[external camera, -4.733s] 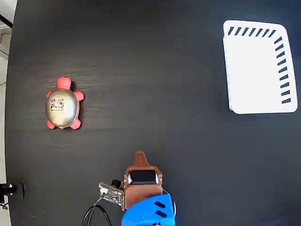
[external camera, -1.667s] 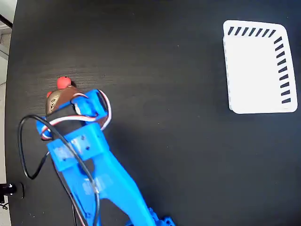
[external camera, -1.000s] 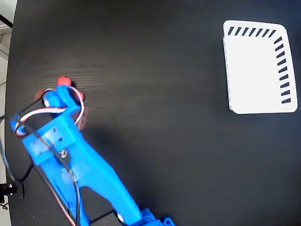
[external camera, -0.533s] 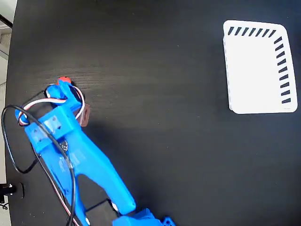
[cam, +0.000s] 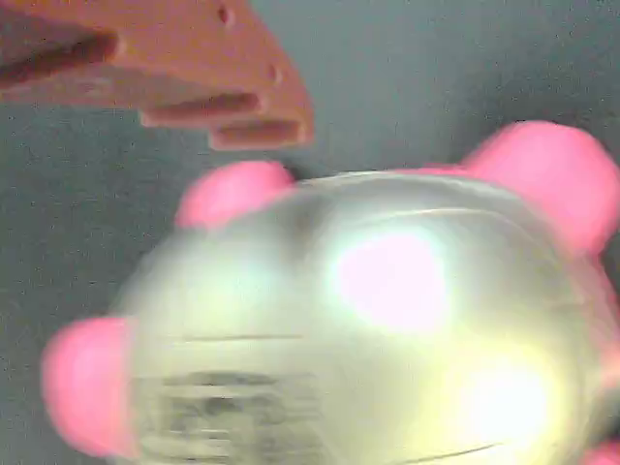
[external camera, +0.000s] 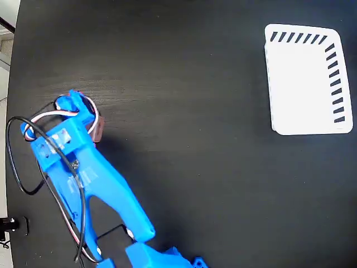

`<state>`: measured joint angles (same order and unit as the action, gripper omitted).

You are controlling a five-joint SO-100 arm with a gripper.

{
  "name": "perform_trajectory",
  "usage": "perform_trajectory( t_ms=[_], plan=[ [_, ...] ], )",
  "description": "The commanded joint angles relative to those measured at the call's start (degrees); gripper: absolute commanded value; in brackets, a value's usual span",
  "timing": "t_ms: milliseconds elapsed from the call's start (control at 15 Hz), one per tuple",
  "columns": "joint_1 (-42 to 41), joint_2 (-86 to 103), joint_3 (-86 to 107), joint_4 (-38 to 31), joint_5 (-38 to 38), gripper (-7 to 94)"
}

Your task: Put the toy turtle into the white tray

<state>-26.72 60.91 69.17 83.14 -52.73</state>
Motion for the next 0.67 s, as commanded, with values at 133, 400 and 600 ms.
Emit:
perform_trajectory(
  t_ms=[133, 400, 600],
  plan=[
    [-1.14, -1.05, -2.72, -1.85, -1.23, 54],
    [-1.23, -2.37, -2.64, -3.08, -0.88, 53],
    [-1.32, -2.72, -2.81, -3.96, 0.44, 3]
  ],
)
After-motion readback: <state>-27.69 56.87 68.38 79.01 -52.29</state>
